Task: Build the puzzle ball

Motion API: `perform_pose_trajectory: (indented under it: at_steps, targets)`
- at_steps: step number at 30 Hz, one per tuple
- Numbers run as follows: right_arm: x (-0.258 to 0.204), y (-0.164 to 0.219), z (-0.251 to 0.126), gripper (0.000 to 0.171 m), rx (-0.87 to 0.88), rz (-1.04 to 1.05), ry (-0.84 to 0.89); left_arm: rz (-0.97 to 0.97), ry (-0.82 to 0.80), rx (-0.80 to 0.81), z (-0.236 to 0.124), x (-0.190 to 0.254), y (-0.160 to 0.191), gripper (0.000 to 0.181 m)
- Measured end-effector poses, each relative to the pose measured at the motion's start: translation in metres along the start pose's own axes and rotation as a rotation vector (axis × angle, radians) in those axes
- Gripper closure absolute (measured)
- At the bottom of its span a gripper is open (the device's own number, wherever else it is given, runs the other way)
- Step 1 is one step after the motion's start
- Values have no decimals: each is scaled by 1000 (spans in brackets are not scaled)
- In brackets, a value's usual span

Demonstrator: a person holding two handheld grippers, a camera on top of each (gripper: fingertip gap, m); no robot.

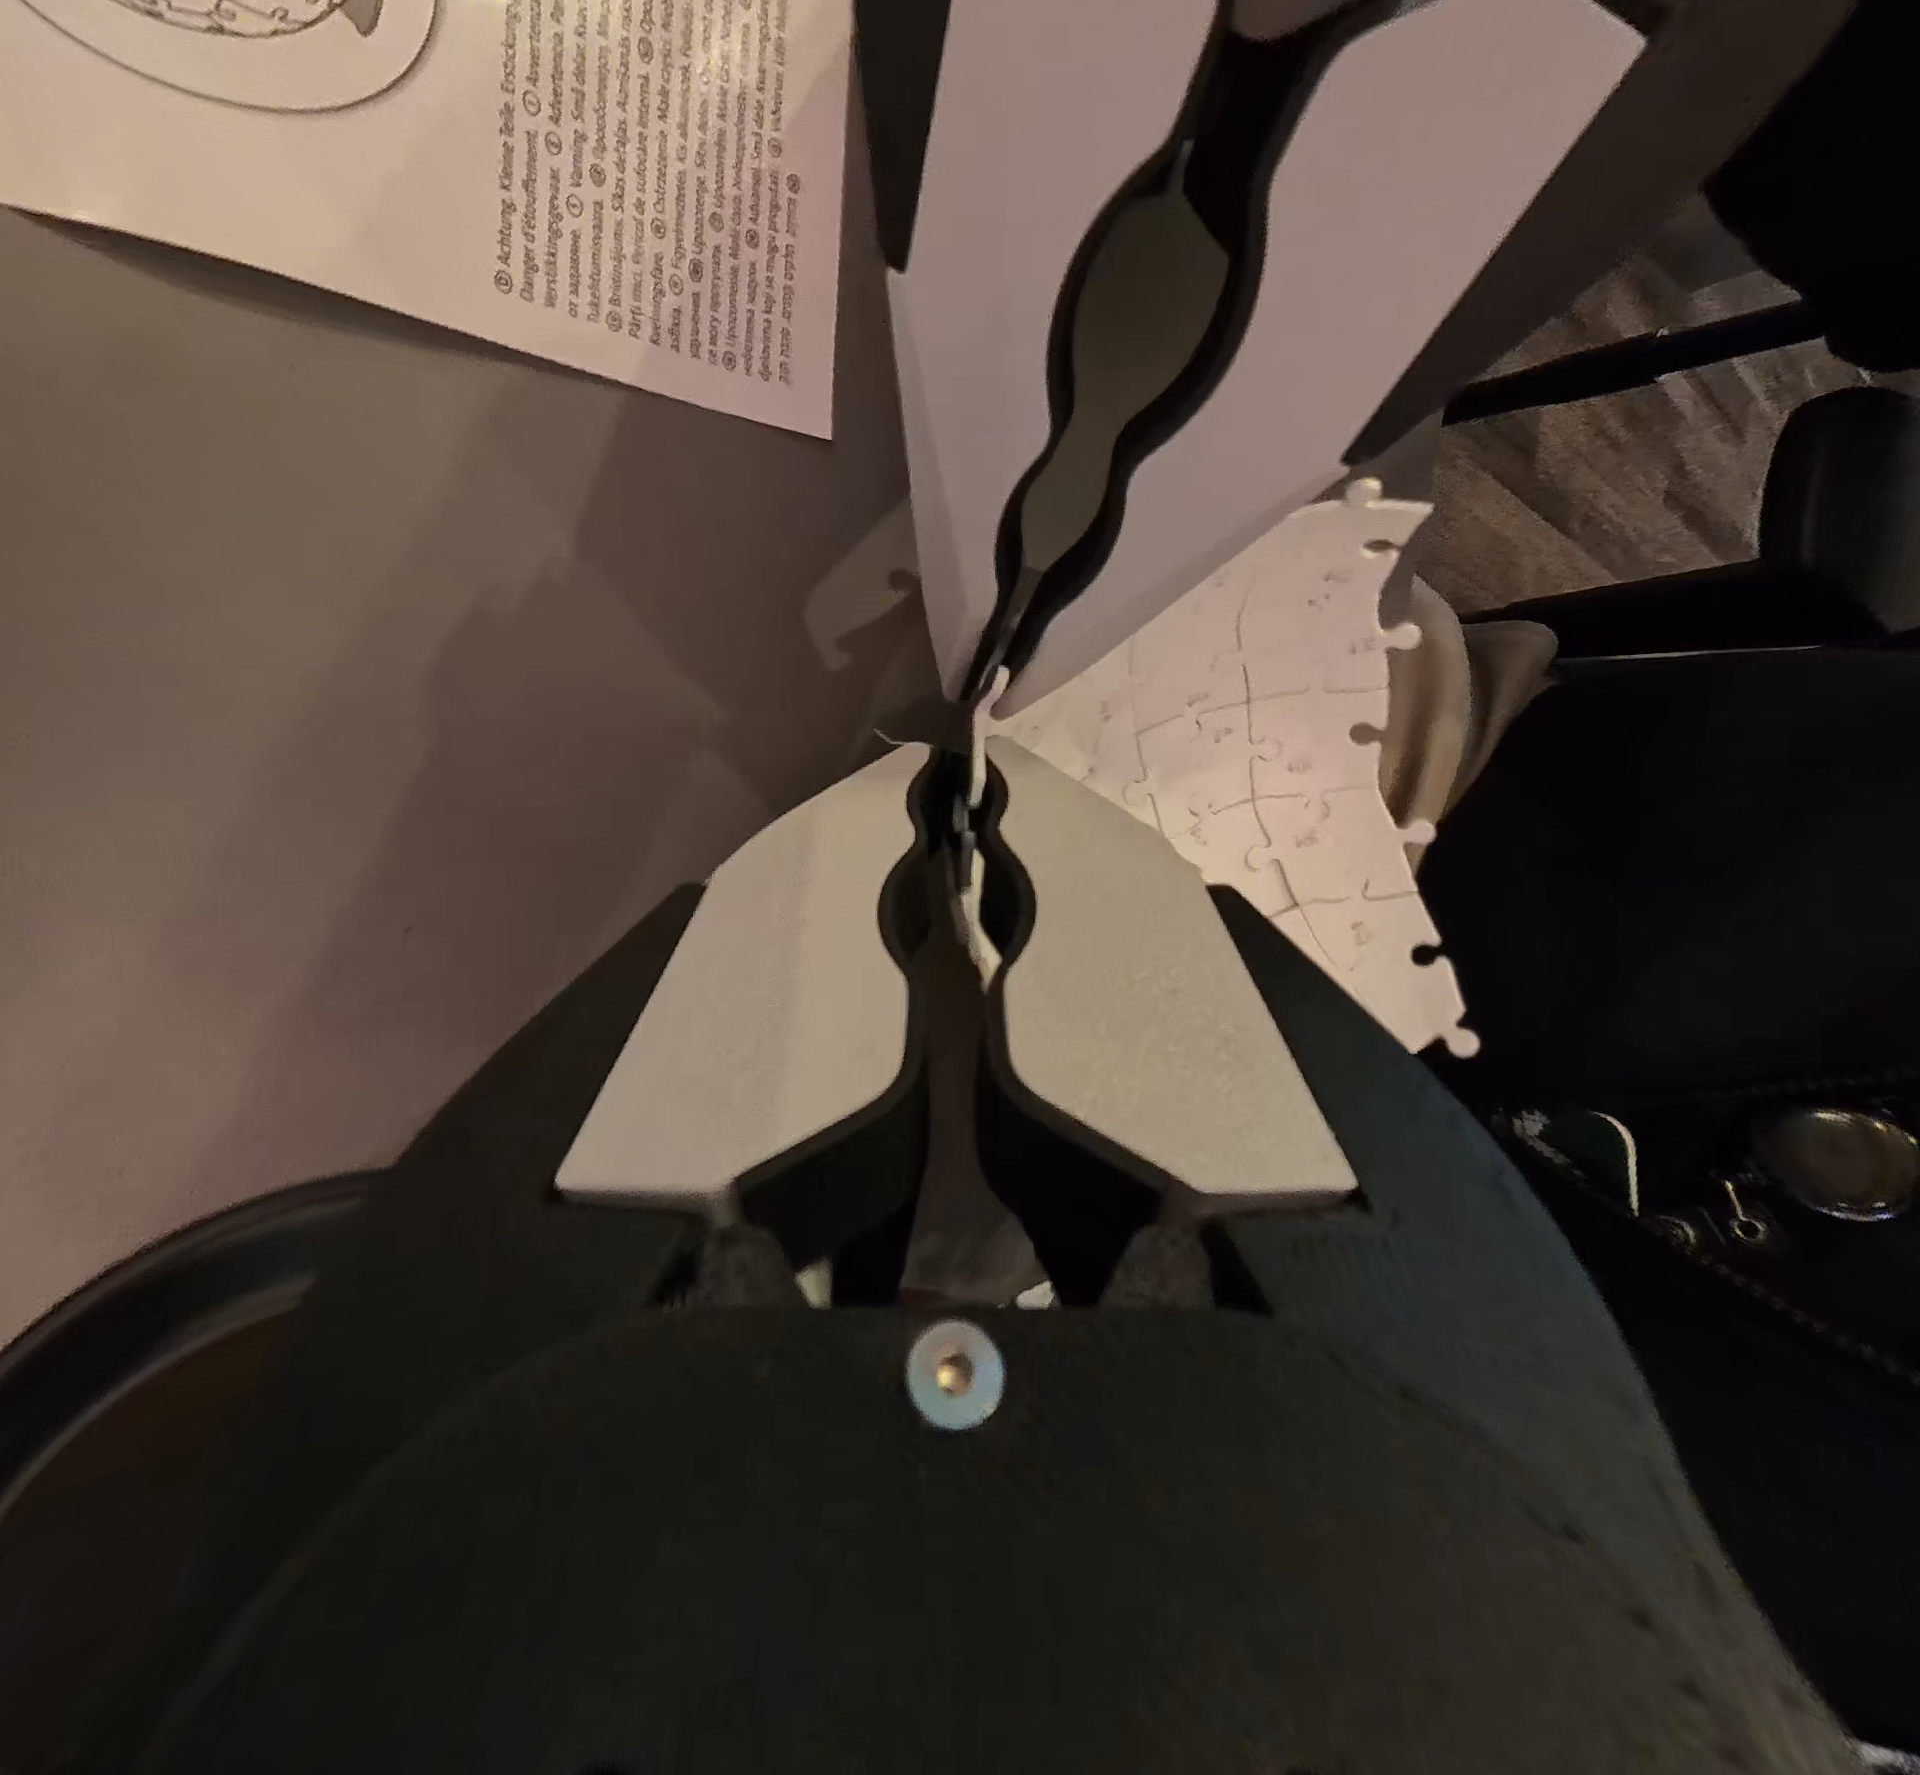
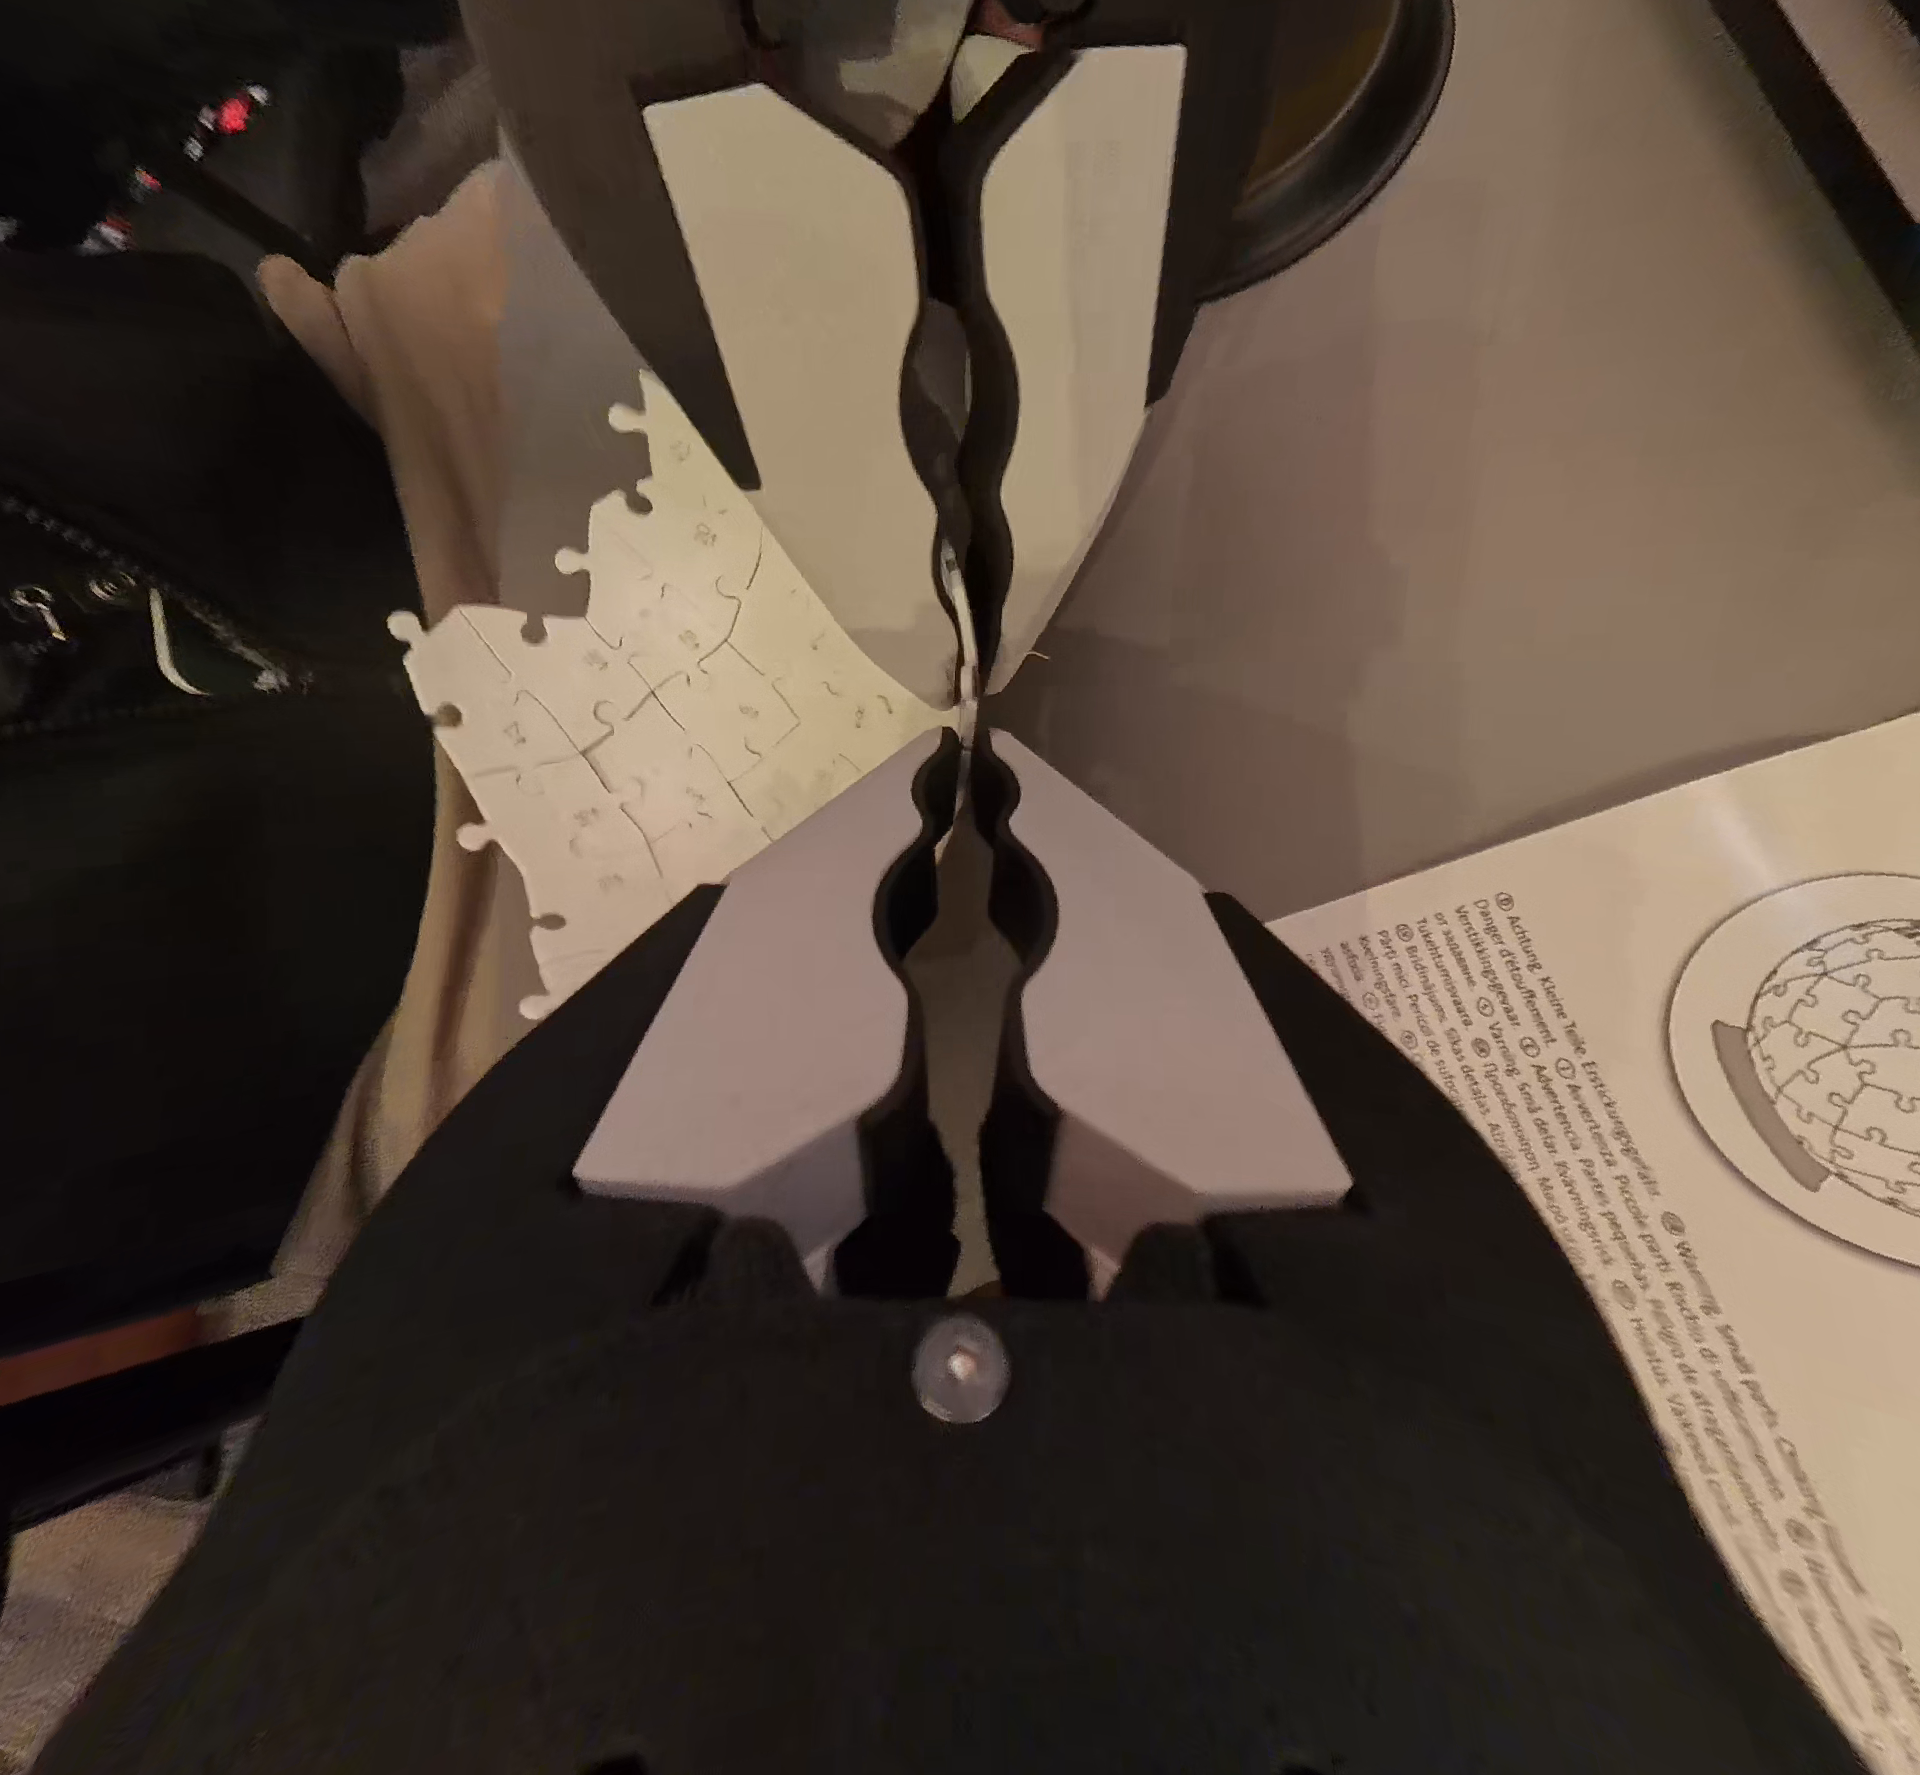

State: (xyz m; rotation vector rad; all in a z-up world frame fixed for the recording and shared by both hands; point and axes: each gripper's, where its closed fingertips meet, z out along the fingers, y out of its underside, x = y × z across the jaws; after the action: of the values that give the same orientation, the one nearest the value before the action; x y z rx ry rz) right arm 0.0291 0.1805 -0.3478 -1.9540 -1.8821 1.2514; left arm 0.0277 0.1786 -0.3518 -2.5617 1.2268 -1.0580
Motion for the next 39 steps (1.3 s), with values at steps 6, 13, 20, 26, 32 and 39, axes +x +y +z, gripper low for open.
perform_pose_trajectory:
  at_steps: [6,13,20,26,32,39]
  targets:
    - [-1,-1,1,170,-5,-21,12,-21,13,5,-1,1,1,177]
    - [5,-4,-14,158,51,105,-37,-69,50,25,-4,3,4,175]
    - [1,2,-10,164,12,104,-19,-82,58,80,-12,5,5,164]
    - [-2,-5,-19,157,48,99,6,-66,-48,146,-51,5,20,160]
    - [-12,-14,-40,168,171,76,-1,-91,-238,322,-117,5,61,159]
    - [-14,-14,-58,171,248,62,64,-143,-382,465,-167,14,116,179]
